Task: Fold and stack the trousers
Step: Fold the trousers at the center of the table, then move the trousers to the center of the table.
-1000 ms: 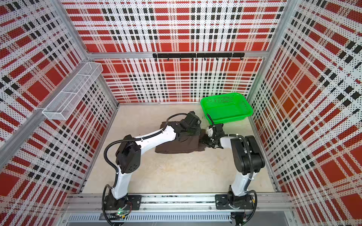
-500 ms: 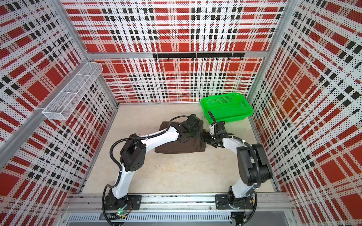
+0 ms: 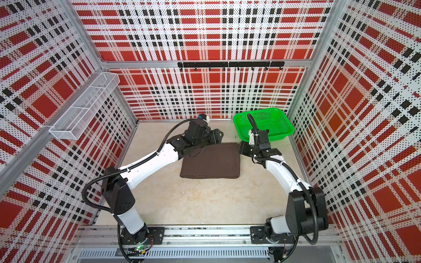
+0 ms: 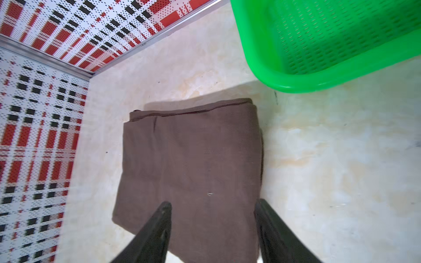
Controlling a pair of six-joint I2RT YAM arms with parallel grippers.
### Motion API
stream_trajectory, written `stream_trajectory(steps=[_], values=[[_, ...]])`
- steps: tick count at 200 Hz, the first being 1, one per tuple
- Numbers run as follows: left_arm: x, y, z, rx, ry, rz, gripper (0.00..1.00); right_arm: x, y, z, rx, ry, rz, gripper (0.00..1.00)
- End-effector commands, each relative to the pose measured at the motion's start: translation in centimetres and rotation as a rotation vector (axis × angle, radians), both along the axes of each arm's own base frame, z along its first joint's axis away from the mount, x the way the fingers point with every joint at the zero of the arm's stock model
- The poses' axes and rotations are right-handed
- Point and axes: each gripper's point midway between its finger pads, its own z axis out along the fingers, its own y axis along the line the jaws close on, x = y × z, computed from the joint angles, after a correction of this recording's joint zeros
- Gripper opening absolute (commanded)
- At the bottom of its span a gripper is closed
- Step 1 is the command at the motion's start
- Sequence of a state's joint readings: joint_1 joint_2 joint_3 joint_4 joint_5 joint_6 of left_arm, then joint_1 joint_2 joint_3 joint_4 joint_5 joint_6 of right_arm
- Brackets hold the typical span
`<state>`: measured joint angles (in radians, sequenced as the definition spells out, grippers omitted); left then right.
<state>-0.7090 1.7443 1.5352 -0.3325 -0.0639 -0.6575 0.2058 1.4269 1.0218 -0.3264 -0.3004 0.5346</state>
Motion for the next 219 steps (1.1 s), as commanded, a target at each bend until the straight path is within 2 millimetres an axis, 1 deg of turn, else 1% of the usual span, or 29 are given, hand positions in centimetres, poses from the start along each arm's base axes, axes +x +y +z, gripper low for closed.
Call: stream_trajectory(steps=[1, 17, 39, 51, 69, 80, 86, 97, 116, 134, 144, 166, 176, 190, 204, 219], values=[[0.2, 2.3, -7.4, 0.055, 0.125, 0.007, 0.77, 0.3, 2.5, -1.9, 0.062, 0.042, 0.082, 0.54], [0.2, 4.3, -10.6, 0.058, 0.186, 0.018, 0.77, 0.7, 3.0, -3.6, 0.1, 0.08, 0.076, 0.48], [-0.1, 6.9, -14.6, 0.072, 0.257, 0.047, 0.77, 0.7, 3.1, -6.5, 0.094, 0.13, 0.074, 0.45], [-0.4, 8.4, -16.4, 0.085, 0.293, 0.069, 0.77, 0.7, 2.6, -7.9, 0.067, 0.152, 0.058, 0.47], [-1.0, 11.0, -19.0, 0.115, 0.355, 0.116, 0.77, 0.5, 1.3, -9.9, 0.005, 0.187, 0.02, 0.51], [-1.5, 12.3, -20.4, 0.133, 0.39, 0.136, 0.78, 0.3, 0.6, -10.8, -0.029, 0.213, -0.005, 0.55], [-1.8, 13.0, -21.1, 0.143, 0.407, 0.147, 0.78, 0.1, 0.3, -11.4, -0.062, 0.215, 0.01, 0.56], [-2.3, 13.9, -22.3, 0.159, 0.438, 0.159, 0.78, -0.2, 0.1, -12.2, -0.082, 0.238, 0.008, 0.59], [-2.7, 14.7, -23.4, 0.173, 0.463, 0.17, 0.79, -0.6, -0.1, -13.6, -0.102, 0.278, 0.006, 0.6], [-2.7, 14.7, -23.6, 0.175, 0.465, 0.167, 0.8, -1.0, -0.4, -14.9, -0.127, 0.313, -0.003, 0.6], [-2.6, 14.9, -23.3, 0.174, 0.459, 0.169, 0.8, -1.1, -0.5, -15.4, -0.142, 0.328, -0.004, 0.6], [-2.4, 15.9, -22.7, 0.185, 0.45, 0.188, 0.81, -1.6, 0.3, -16.4, -0.154, 0.35, 0.02, 0.59], [-2.3, 16.5, -22.3, 0.18, 0.449, 0.201, 0.81, -1.9, 1.3, -16.7, -0.145, 0.355, 0.042, 0.59], [-2.1, 17.4, -21.1, 0.161, 0.435, 0.216, 0.81, -2.1, 3.6, -16.6, -0.105, 0.355, 0.087, 0.59], [-1.6, 18.3, -19.0, 0.155, 0.395, 0.235, 0.81, -2.3, 5.9, -16.2, -0.067, 0.351, 0.111, 0.58], [-1.1, 19.0, -15.7, 0.16, 0.334, 0.256, 0.82, -2.0, 8.1, -15.2, -0.029, 0.332, 0.137, 0.57]])
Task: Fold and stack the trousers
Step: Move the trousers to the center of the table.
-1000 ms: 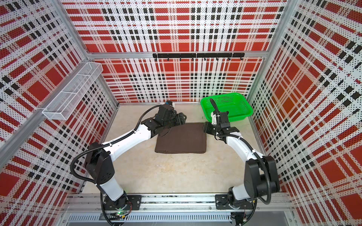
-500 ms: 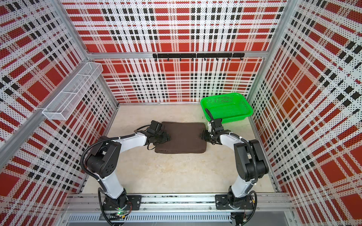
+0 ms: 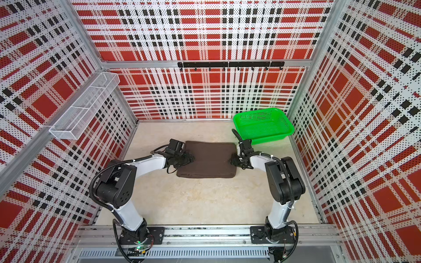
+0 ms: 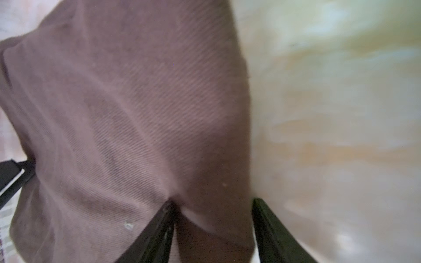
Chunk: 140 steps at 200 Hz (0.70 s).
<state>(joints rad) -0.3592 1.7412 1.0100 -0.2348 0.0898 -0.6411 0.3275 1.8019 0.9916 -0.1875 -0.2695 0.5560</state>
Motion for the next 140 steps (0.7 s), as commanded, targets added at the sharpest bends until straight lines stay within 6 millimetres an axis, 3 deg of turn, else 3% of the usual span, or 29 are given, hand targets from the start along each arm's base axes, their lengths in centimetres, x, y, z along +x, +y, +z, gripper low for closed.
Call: stream_trajectory(steps=[1, 20, 41, 50, 64, 100, 126, 129, 140], values=[[0.3, 2.0, 4.6, 0.041, -0.079, 0.024, 0.82, -1.6, 3.6, -1.0, 0.057, 0.073, 0.041, 0.57], [0.8, 2.9, 9.1, 0.07, -0.169, 0.049, 0.84, -1.0, 5.7, 0.5, 0.098, 0.042, 0.057, 0.56], [0.8, 3.9, 13.0, 0.095, -0.244, 0.076, 0.85, 0.0, 6.6, 2.9, 0.121, -0.019, 0.049, 0.62], [0.6, 4.3, 14.1, 0.109, -0.265, 0.086, 0.86, 0.4, 6.4, 4.4, 0.118, -0.055, 0.036, 0.71], [0.1, 4.9, 15.1, 0.138, -0.281, 0.104, 0.87, 1.0, 5.8, 7.0, 0.097, -0.118, 0.01, 0.99], [-1.0, 4.5, 15.5, 0.203, -0.291, 0.102, 0.91, 1.8, 2.9, 15.0, 0.015, -0.34, -0.056, 1.0], [-1.8, 1.9, 14.0, 0.234, -0.271, 0.056, 0.94, 1.0, 0.0, 19.4, -0.078, -0.52, -0.094, 1.0], [-1.9, 1.4, 13.7, 0.24, -0.266, 0.044, 1.0, 0.9, -0.4, 19.7, -0.087, -0.54, -0.1, 1.0], [-2.3, -0.1, 12.5, 0.252, -0.247, 0.008, 0.98, 0.3, -1.7, 20.2, -0.126, -0.605, -0.125, 1.0]])
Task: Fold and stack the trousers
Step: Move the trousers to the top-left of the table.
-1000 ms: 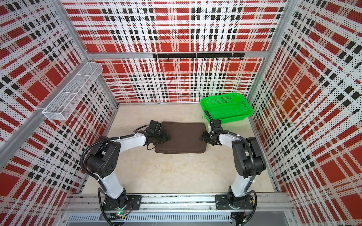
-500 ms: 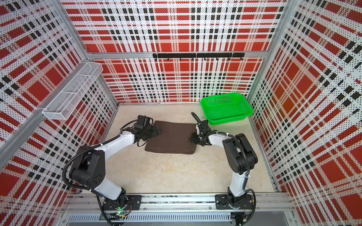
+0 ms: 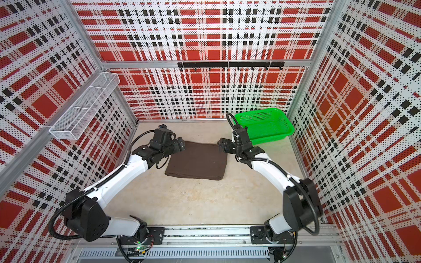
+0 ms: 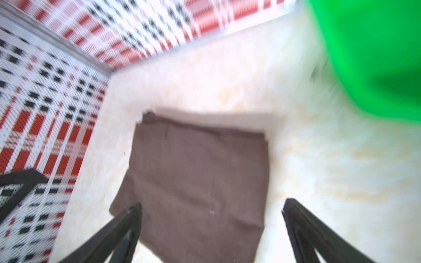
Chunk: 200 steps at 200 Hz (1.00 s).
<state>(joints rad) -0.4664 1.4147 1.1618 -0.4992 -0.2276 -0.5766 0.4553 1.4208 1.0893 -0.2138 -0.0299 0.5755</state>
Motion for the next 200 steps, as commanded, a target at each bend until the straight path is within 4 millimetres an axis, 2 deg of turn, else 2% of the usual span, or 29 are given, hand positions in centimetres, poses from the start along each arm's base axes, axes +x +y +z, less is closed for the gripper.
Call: stream_trajectory(steps=[1, 18, 44, 61, 91, 118, 153, 185, 200], values=[[-1.1, -1.8, -2.9, 0.082, 0.064, -0.031, 0.98, -0.6, -3.8, 1.4, -0.136, -0.139, -0.102, 1.0], [-1.6, -4.1, -5.2, 0.1, 0.103, -0.072, 0.98, -1.7, -5.3, 1.8, -0.161, -0.236, -0.136, 1.0], [-2.2, -6.7, -8.6, 0.143, 0.163, -0.103, 0.98, -3.2, -6.8, 0.6, -0.177, -0.327, -0.163, 1.0], [-2.5, -7.8, -10.2, 0.174, 0.187, -0.112, 0.98, -4.2, -7.4, -0.9, -0.186, -0.346, -0.161, 1.0], [-3.2, -8.6, -13.3, 0.209, 0.24, -0.115, 0.98, -5.6, -7.7, -2.7, -0.16, -0.362, -0.155, 1.0], [-3.7, -8.9, -15.7, 0.234, 0.284, -0.123, 0.98, -6.3, -8.0, -3.8, -0.16, -0.353, -0.154, 1.0], [-3.6, -8.6, -18.5, 0.274, 0.334, -0.11, 0.98, -6.2, -7.6, -4.9, -0.155, -0.321, -0.139, 1.0], [-3.2, -6.4, -21.2, 0.318, 0.401, -0.071, 0.98, -5.7, -7.3, -5.1, -0.153, -0.312, -0.14, 1.0], [-2.5, -5.0, -21.7, 0.332, 0.42, -0.044, 0.98, -5.5, -7.2, -5.1, -0.15, -0.309, -0.141, 1.0]])
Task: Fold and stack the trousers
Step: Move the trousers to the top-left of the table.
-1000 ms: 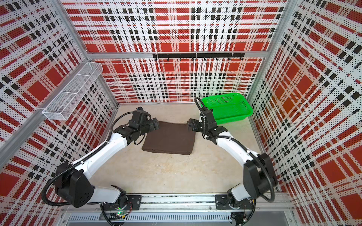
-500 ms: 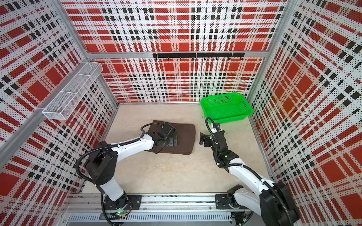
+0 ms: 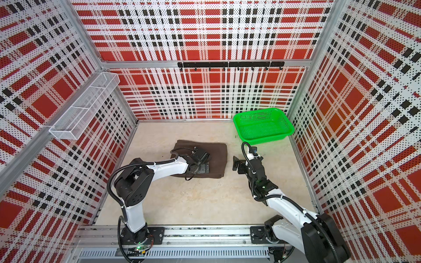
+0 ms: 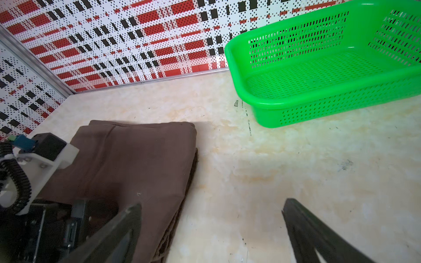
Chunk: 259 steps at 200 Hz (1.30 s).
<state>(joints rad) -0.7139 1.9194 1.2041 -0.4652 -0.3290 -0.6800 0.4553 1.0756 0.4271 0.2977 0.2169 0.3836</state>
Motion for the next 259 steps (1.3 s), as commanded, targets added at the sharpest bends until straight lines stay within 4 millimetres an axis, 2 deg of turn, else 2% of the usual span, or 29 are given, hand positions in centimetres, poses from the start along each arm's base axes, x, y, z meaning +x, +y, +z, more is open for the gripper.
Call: stream_trajectory(steps=[1, 85, 122, 127, 131, 162, 191, 208, 233, 259], values=[[0.0, 3.9, -3.8, 0.103, 0.091, 0.059, 0.98, 0.6, 0.5, 1.1, 0.022, -0.03, 0.004, 1.0], [7.8, 14.6, -0.4, 0.225, 0.08, 0.193, 0.98, 1.7, 1.7, 2.2, 0.047, -0.031, 0.03, 0.99], [11.0, 19.0, 0.0, 0.271, 0.092, 0.255, 0.98, 2.0, 2.0, 3.2, 0.044, -0.04, 0.036, 0.99], [11.4, 18.9, -0.1, 0.27, 0.092, 0.251, 0.98, 2.1, 2.0, 3.3, 0.042, -0.042, 0.037, 0.99], [11.8, 20.6, 0.0, 0.267, 0.094, 0.286, 0.98, 2.1, 2.0, 3.4, 0.041, -0.043, 0.037, 0.99], [14.4, 24.0, 0.4, 0.283, 0.085, 0.348, 0.98, 2.3, 2.1, 4.2, 0.033, -0.05, 0.039, 0.99], [16.1, 27.0, 0.3, 0.291, 0.082, 0.409, 0.98, 2.2, 1.9, 4.4, 0.029, -0.053, 0.032, 0.99], [16.8, 29.1, 0.7, 0.354, 0.093, 0.428, 0.98, 2.0, 1.7, 4.7, 0.025, -0.052, 0.027, 0.99], [18.8, 30.1, 0.7, 0.307, 0.081, 0.434, 0.98, 1.8, 1.6, 5.2, 0.019, -0.053, 0.028, 0.99], [20.7, 29.7, 1.1, 0.258, 0.052, 0.423, 0.98, 1.7, 1.5, 5.6, 0.02, -0.054, 0.029, 0.99]])
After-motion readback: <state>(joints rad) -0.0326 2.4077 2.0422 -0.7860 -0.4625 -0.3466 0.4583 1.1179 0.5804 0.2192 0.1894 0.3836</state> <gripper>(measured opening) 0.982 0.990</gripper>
